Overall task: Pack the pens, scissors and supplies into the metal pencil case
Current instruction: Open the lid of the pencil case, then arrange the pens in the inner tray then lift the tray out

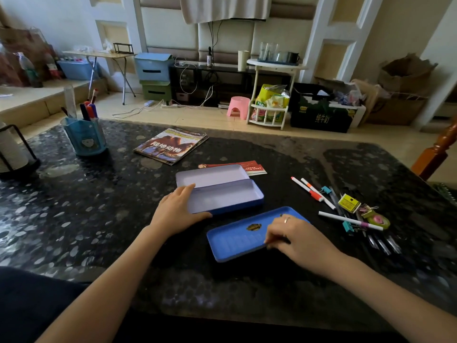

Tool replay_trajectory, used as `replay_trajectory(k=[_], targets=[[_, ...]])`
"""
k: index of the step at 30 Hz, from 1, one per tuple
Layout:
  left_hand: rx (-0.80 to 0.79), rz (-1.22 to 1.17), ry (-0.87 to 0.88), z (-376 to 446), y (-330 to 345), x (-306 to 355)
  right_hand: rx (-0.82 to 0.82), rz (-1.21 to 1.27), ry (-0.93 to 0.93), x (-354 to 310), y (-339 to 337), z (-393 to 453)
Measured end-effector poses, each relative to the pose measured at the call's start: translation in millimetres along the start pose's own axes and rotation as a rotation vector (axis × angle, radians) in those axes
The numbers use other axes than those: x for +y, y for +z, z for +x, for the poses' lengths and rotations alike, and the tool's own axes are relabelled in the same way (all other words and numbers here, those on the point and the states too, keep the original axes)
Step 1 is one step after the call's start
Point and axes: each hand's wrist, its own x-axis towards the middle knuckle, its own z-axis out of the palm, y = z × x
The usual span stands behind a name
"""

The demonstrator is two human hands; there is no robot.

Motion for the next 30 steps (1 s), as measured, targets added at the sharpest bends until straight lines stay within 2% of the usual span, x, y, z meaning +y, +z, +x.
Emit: replay_trajectory(k=[4,13,15,18,21,25,30], targets=[[-0.018,-0.028,-0.066,2.3,-2.5,-9.5,-0.074,-0.012,0.044,1.6,11.8,-4.4],[-0.074,-0.009,-0.019,1.3,0.0,-8.8,-0.142,0.107,0.099,5.2,24.3,-5.1],[-0.064,0.063,0.012,0.3,2.1,-4.0,-0.157,0.136,0.093,7.0,22.7,-4.4],[-0.034,0.130,0.146,-5.3,1.7,16.1,-0.163,0.206,0.105,10.5,12.0,-2.3],[-0.201,0.049,0.307,-16.3,-7.0,47.4,-0.059,0.240,0.146,23.8,-9.6,0.0],[-0.510,0.082,0.405,-37.2,-17.1,78.3,0.021,0.079,0.260,66.4,-46.3,0.6],[-0.557,0.339,0.437,-44.1,-25.3,62.0,0.013,-0.071,0.546,125.7,-68.0,-10.5]])
